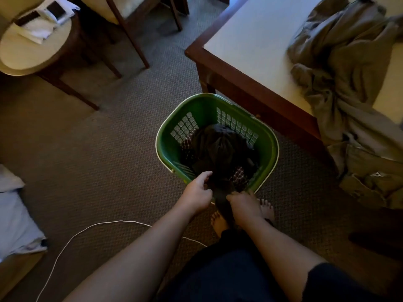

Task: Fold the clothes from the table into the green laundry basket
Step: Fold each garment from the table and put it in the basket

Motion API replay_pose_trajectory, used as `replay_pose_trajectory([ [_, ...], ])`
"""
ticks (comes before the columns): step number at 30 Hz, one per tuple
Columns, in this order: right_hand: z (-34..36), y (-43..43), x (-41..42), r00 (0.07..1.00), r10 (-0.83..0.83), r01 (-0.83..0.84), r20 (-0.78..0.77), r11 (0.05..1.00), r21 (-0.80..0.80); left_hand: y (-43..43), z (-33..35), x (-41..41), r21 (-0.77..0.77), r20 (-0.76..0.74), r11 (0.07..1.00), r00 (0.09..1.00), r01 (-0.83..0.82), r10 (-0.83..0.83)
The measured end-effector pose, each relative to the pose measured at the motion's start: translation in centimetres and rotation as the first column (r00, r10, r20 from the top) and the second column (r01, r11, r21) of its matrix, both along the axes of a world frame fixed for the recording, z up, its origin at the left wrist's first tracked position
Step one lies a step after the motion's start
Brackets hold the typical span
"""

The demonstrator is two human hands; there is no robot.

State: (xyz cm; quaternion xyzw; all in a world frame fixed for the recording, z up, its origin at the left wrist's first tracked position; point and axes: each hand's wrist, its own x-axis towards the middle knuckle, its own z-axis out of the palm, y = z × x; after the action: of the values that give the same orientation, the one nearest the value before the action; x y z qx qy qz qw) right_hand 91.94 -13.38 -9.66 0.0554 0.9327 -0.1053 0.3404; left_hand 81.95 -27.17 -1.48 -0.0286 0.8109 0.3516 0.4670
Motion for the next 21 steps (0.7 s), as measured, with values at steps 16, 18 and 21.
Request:
replay_pose_trajectory([
  [16,5.9,4.2,-2.9,0.535,-0.79,0.492,-0.3,0.58,-0.649,-1.2,3.0,-1.9,0.126,-0.08,0.988,0.992,-0.088,0.099],
  [18,7.0,4.8,-3.1,0.637,-0.725,0.504,-0.262,0.649,-0.57,-1.0,3.6,-2.1,0.135,-0.062,0.987,0.993,-0.089,0.098],
  [21,8.1,5.4,-2.8,0.704,-0.683,0.53,-0.194,0.688,-0.495,-0.1,4.4,-2.3,0.155,-0.064,0.986,0.995,-0.066,0.076],
])
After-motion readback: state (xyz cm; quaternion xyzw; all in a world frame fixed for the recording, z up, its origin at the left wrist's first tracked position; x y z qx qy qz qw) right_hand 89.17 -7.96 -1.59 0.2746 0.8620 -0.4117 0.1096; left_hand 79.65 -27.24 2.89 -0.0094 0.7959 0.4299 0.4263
